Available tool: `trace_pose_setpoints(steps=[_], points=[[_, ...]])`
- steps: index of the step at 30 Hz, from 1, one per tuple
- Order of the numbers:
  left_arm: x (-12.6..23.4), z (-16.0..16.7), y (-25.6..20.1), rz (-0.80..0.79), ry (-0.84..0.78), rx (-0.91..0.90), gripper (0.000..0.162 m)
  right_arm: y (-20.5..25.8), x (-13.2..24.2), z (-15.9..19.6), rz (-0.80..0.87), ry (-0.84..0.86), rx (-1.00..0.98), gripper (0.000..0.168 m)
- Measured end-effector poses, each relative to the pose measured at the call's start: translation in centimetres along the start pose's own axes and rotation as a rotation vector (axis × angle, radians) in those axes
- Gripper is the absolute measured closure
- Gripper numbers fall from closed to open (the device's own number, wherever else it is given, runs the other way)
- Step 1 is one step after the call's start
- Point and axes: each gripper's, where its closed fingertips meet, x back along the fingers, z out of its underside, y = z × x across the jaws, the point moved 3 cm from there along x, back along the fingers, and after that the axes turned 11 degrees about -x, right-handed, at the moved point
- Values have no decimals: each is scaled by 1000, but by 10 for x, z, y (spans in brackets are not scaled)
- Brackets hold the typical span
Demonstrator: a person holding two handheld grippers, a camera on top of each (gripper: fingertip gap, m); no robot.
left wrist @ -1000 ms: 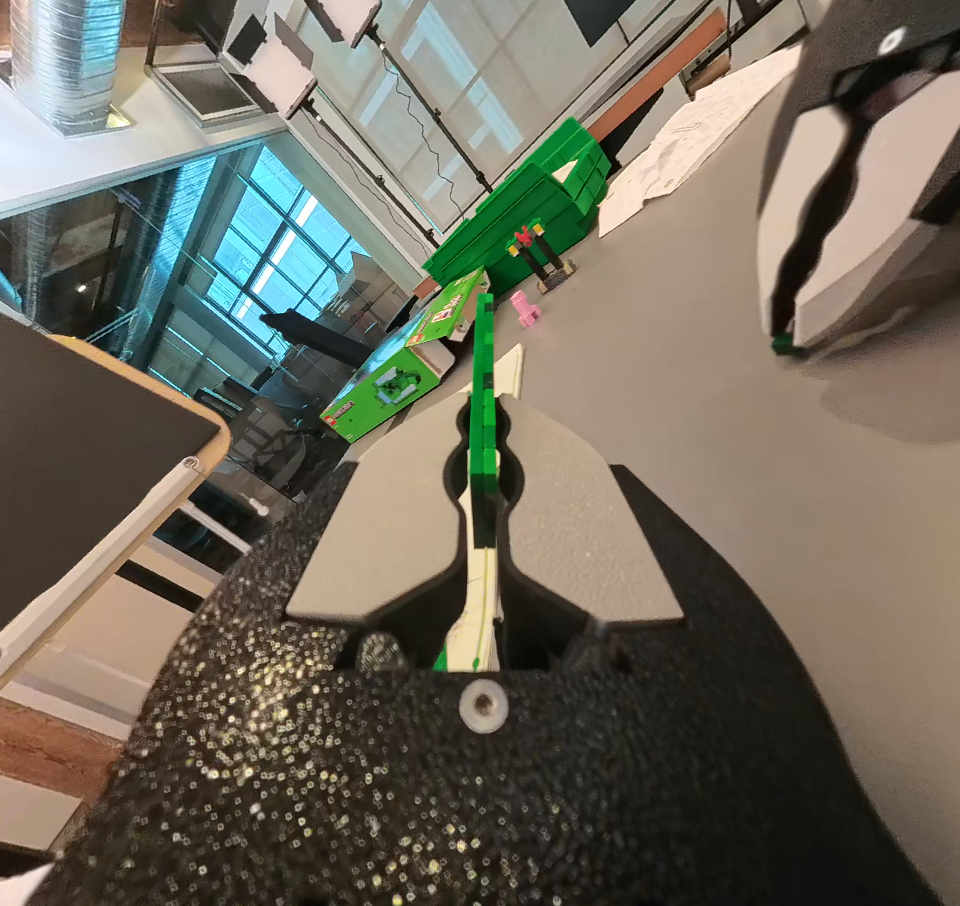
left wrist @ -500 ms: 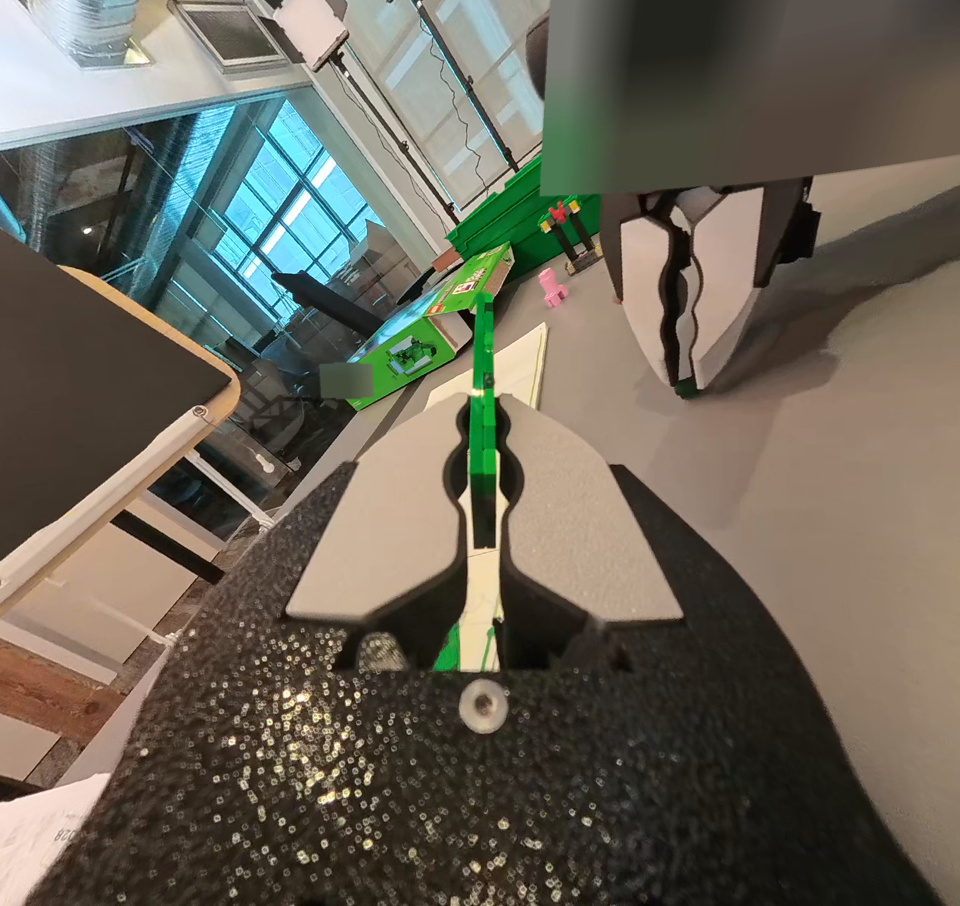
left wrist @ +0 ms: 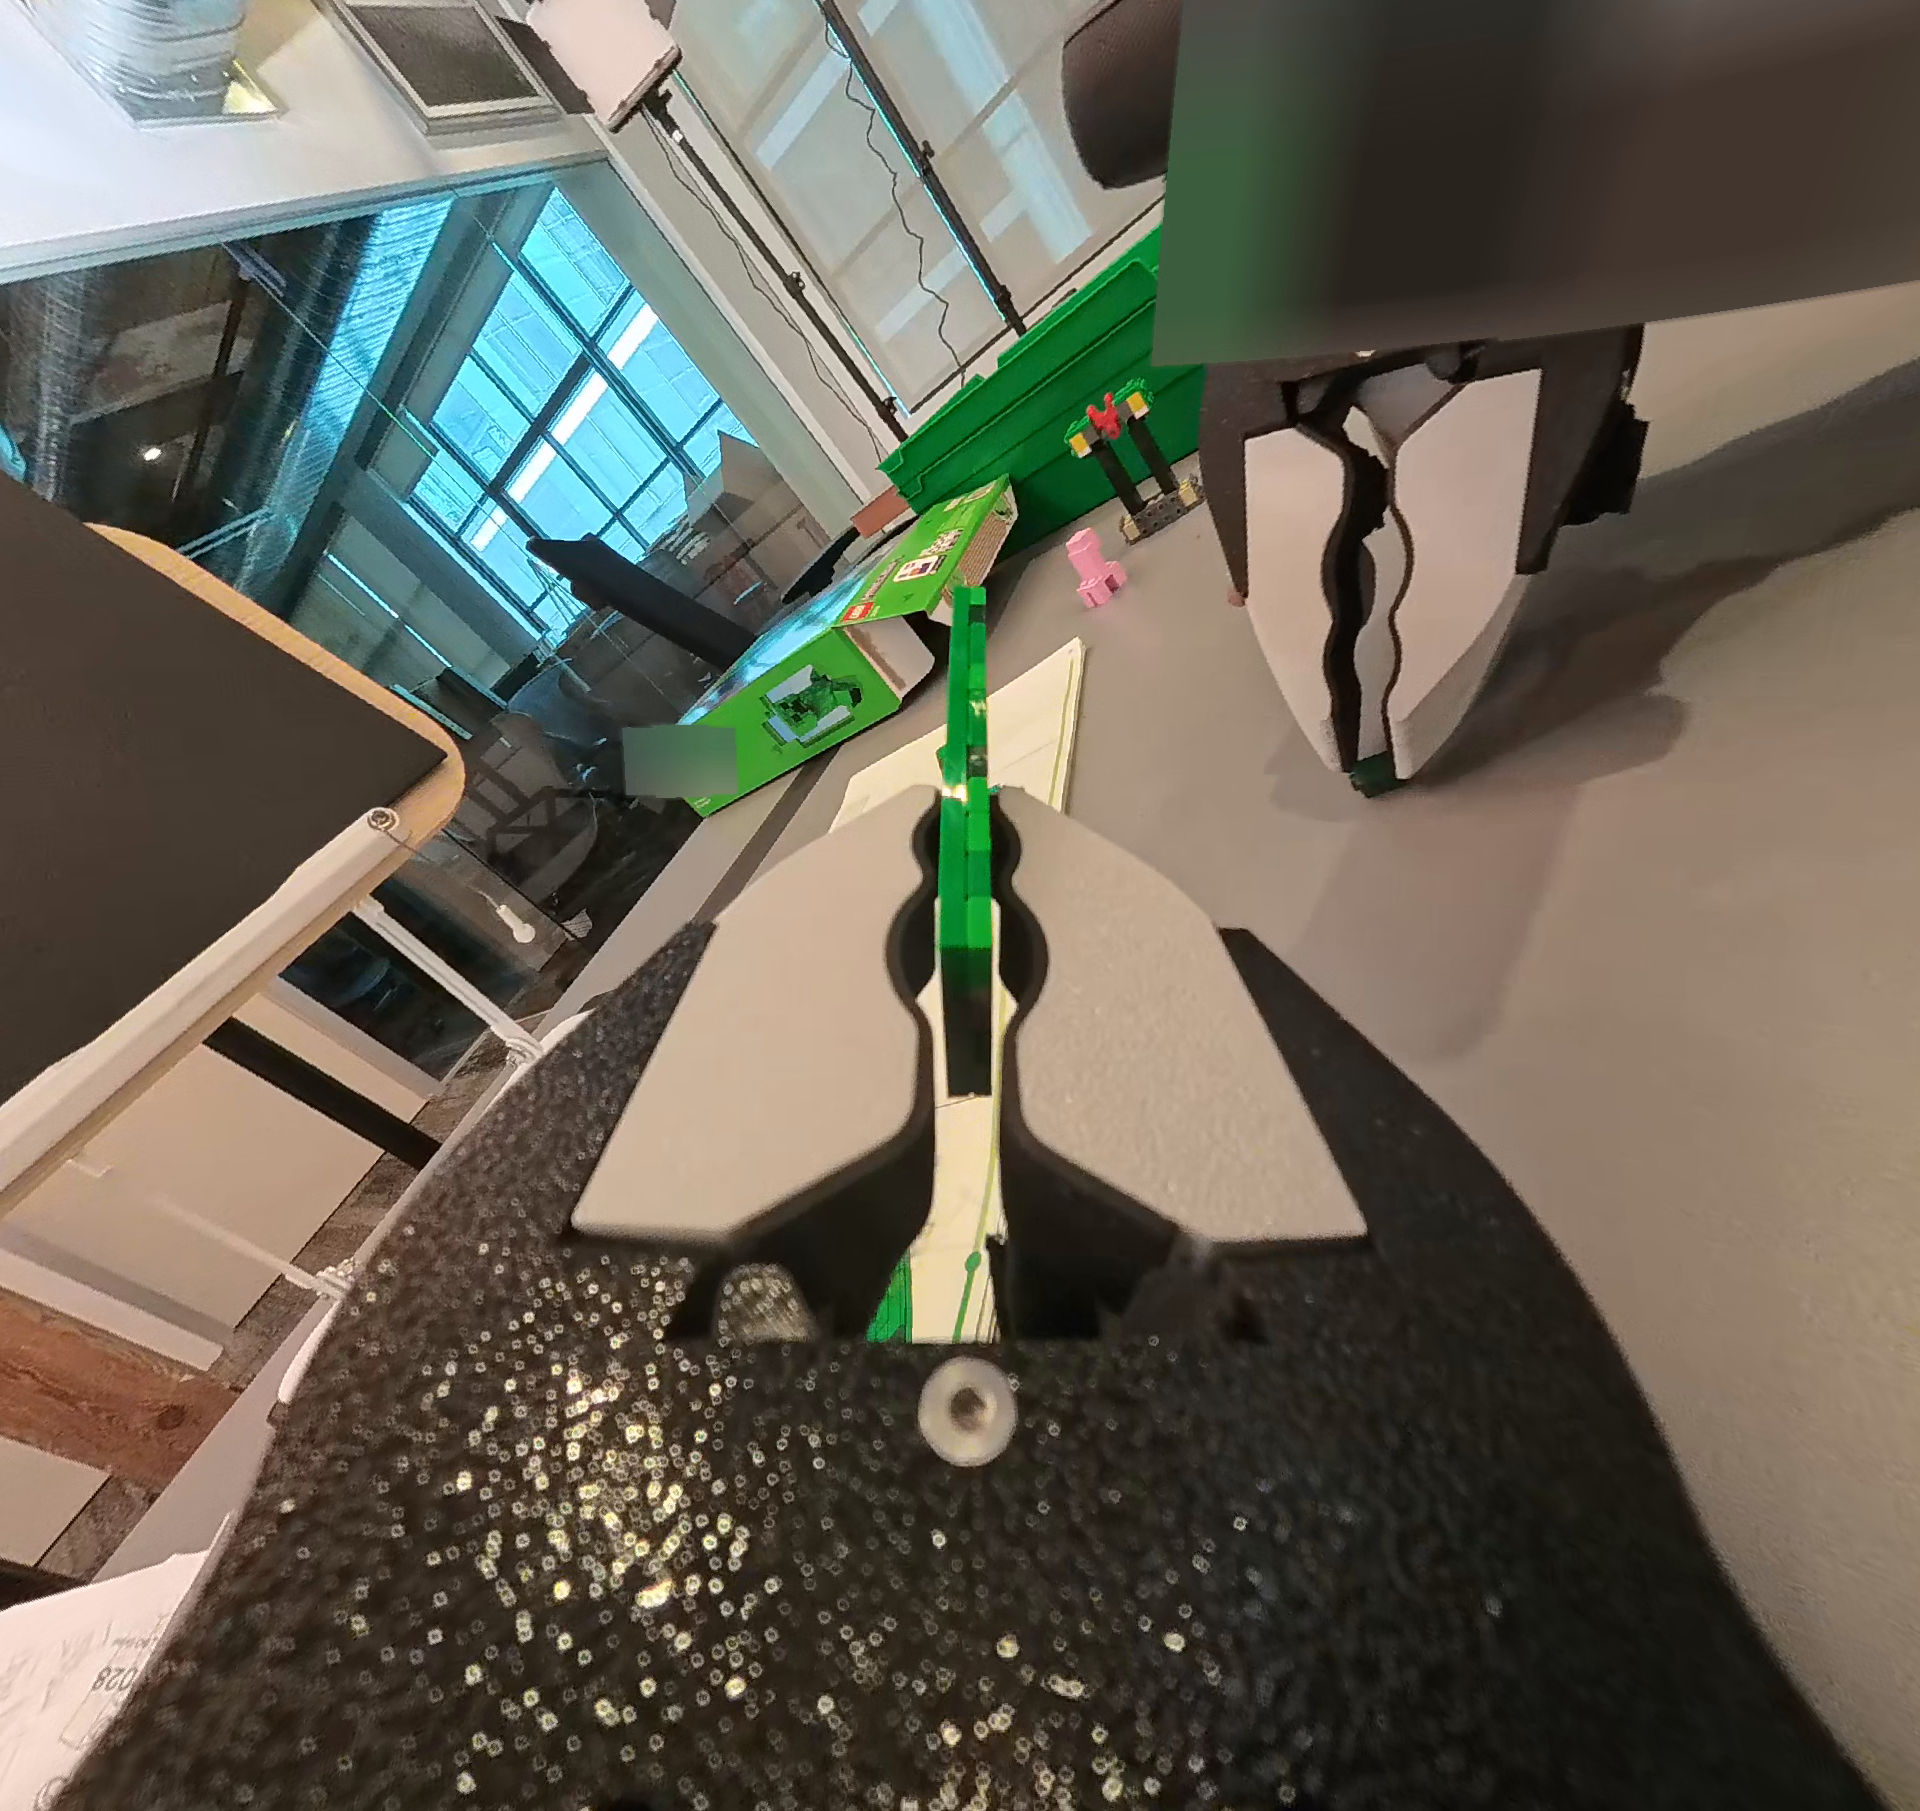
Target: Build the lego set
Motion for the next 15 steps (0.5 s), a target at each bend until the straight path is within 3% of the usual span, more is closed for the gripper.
trace_pose_setpoints(steps=[7, 9, 15], points=[[0, 0, -1, 4, 2, -1, 156, -1, 0, 0, 12, 1, -5, 156], [0, 1, -1, 5, 4, -1, 156, -2, 3, -1, 27, -26, -54, 144], [0, 1, -1, 7, 4, 3, 156, 1, 19, 8, 244, -189, -467, 143]])
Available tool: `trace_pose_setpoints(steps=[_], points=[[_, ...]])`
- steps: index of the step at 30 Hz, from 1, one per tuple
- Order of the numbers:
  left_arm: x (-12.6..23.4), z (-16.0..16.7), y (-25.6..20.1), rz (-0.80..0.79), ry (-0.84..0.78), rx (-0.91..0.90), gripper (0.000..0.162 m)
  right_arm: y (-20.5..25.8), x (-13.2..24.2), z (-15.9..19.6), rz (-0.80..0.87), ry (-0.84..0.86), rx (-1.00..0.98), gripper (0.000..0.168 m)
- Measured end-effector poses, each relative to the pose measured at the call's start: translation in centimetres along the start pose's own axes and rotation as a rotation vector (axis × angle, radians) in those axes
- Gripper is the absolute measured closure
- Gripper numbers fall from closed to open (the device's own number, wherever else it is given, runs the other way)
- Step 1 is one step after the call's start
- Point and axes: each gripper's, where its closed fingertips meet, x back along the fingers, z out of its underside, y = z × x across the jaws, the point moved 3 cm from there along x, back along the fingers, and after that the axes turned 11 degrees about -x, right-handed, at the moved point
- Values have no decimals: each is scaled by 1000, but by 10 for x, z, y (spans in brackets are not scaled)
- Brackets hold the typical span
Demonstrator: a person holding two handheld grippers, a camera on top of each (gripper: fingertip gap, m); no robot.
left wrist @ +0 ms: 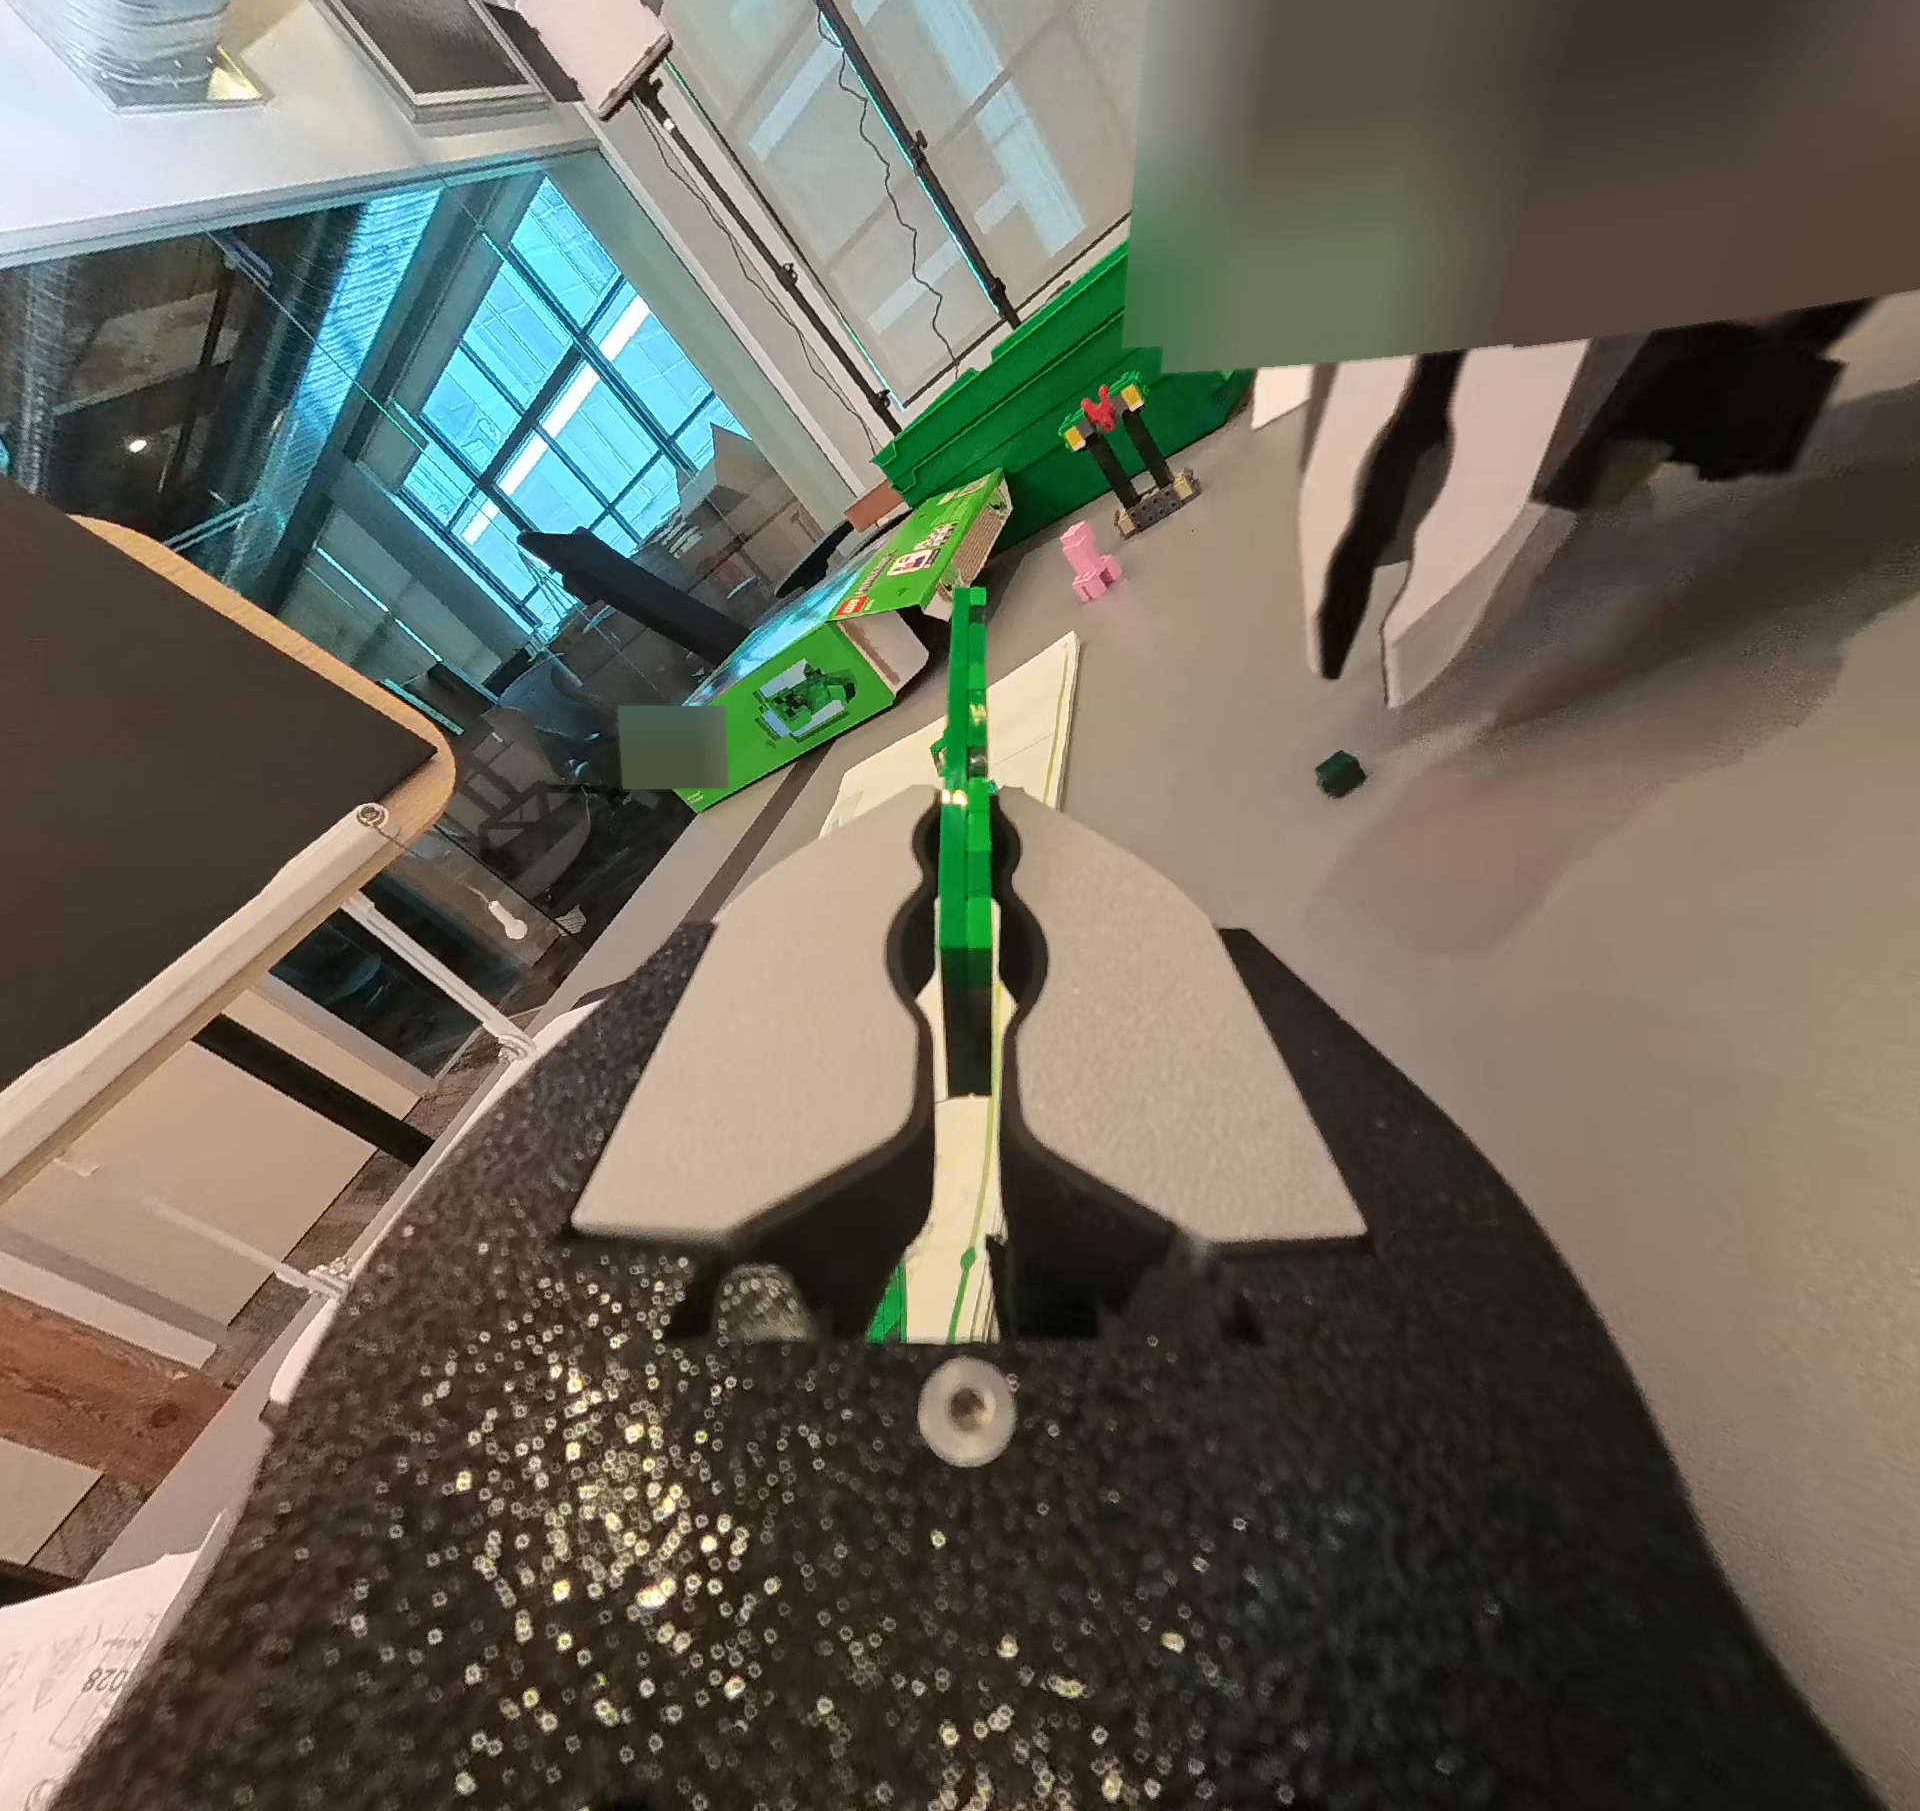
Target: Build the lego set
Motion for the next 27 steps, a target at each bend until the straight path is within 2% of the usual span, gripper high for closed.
trace_pose_setpoints(steps=[2, 6, 16, 27], points=[[0, 0, -1, 3, -2, 0, 156, 9, 0, 5, 36, -64, -78, 144], [0, -1, -1, 8, -7, 2, 156, 10, -4, 7, 113, -110, -30, 150], [1, -3, -3, 33, -30, 3, 156, 2, -20, 1, -15, -51, -65, 152], [1, -2, -5, 62, -38, 15, 156, 3, -24, -2, -66, -44, -56, 161]])
